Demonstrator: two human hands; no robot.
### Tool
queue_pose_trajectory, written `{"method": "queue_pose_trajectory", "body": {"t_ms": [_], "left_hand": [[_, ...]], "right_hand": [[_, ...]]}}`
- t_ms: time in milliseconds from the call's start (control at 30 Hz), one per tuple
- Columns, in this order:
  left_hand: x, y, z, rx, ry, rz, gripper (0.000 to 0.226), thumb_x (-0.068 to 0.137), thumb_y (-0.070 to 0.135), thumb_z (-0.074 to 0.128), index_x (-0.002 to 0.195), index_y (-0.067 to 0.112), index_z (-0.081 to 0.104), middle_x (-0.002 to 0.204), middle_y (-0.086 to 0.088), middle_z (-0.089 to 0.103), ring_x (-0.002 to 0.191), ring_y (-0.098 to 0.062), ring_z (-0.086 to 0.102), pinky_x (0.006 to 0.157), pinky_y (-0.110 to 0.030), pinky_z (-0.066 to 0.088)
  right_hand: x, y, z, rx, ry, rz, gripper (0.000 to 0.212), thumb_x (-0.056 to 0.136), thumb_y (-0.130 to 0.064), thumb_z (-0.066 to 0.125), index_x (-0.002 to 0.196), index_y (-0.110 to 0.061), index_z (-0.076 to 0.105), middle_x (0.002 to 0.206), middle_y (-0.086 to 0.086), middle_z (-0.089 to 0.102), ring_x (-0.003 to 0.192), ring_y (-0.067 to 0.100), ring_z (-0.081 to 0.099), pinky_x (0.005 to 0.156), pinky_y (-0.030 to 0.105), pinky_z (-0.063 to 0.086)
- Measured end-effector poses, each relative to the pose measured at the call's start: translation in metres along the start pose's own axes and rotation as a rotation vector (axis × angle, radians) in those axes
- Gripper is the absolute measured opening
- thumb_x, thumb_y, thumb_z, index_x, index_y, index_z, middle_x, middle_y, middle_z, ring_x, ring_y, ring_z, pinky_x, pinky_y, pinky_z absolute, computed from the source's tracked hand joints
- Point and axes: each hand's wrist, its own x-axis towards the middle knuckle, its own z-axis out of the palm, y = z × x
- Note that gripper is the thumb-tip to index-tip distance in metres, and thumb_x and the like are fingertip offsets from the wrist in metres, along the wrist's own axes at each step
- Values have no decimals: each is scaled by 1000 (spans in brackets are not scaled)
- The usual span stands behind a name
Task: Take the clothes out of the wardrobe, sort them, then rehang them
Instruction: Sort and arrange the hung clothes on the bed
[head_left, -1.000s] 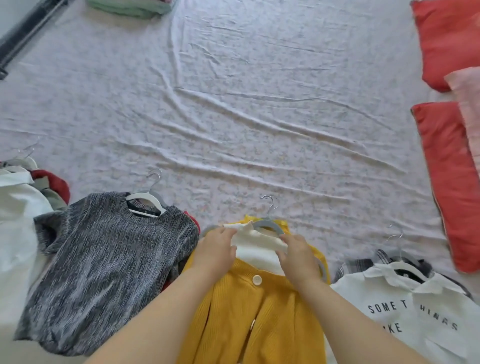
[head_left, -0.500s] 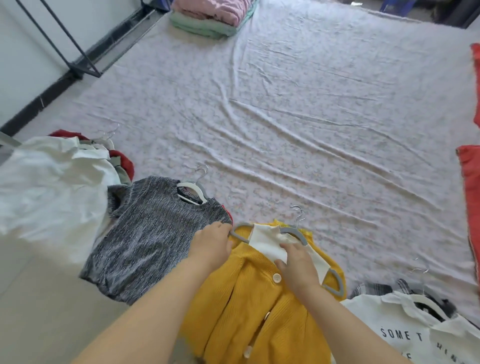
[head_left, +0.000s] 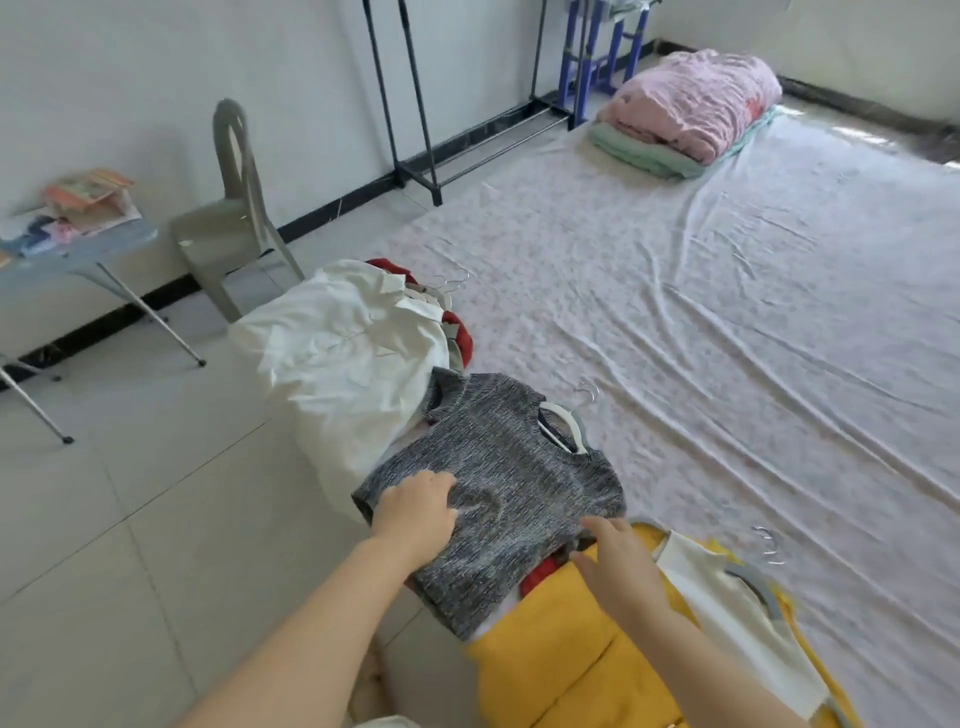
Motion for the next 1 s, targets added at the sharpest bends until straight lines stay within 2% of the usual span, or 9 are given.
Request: {"method": "queue_pose_trajectory", "body": {"t_ms": [67, 167, 367, 500, 633, 733, 900, 1000], "left_hand": [[5, -37, -10, -42, 15, -23, 42, 93, 28, 47, 134, 22, 42, 133, -2, 49, 120, -23, 48, 98, -39, 40], [17, -96, -24, -70, 14, -28, 41, 93, 28, 47, 133, 21, 42, 131, -3, 50, 119, -24, 48, 98, -39, 40], [45, -219, -68, -48, 11, -9, 43, 94, 25, 44, 136, 20, 38, 135, -5, 47, 121, -26, 47, 97, -36, 37], [62, -280, -94, -78, 1, -38, 44, 93, 29, 47, 135, 22, 39, 135, -3, 45, 120, -27, 48, 97, -34, 36], [89, -314, -122, -72, 36, -24, 45, 93, 29, 47, 136, 21, 38, 139, -2, 43, 123, -26, 45, 98, -35, 36], [114, -331, -140, -85, 60, -7, 46, 93, 27, 45, 138, 22, 36, 139, -2, 44, 123, -25, 44, 96, -34, 36], [171, -359, -167, -47, 5, -16, 46, 92, 28, 44, 136, 21, 34, 136, -4, 43, 121, -26, 45, 91, -35, 39], [219, -371, -189, -18, -6, -22, 46, 93, 30, 43, 137, 22, 34, 136, -3, 44, 122, -25, 44, 92, -34, 38]], "right_hand": [[11, -35, 8, -10, -4, -15, 49, 95, -29, 49, 141, -20, 34, 143, 4, 34, 120, 19, 47, 89, 29, 46], [31, -90, 27, -12, -17, -10, 49, 95, -27, 50, 141, -19, 33, 143, 6, 33, 118, 22, 49, 92, 32, 46], [70, -216, 70, -12, 4, 0, 51, 95, -30, 50, 141, -19, 33, 143, 5, 34, 116, 20, 49, 87, 30, 48], [91, -282, 83, -11, -7, -31, 49, 94, -28, 52, 140, -17, 36, 141, 6, 36, 116, 21, 49, 90, 32, 48], [122, -327, 84, 0, 30, -57, 39, 93, -24, 52, 131, -17, 46, 134, 6, 43, 115, 21, 49, 88, 34, 50], [151, -352, 83, 6, 30, -60, 46, 92, -26, 54, 136, -19, 41, 136, 5, 41, 119, 21, 47, 91, 36, 49], [215, -386, 81, 7, 16, -70, 49, 93, -28, 53, 138, -16, 38, 138, 4, 40, 122, 19, 46, 95, 32, 45], [266, -405, 76, 31, 10, -54, 48, 93, -27, 52, 138, -17, 38, 139, 4, 39, 118, 18, 50, 92, 31, 44]]}}
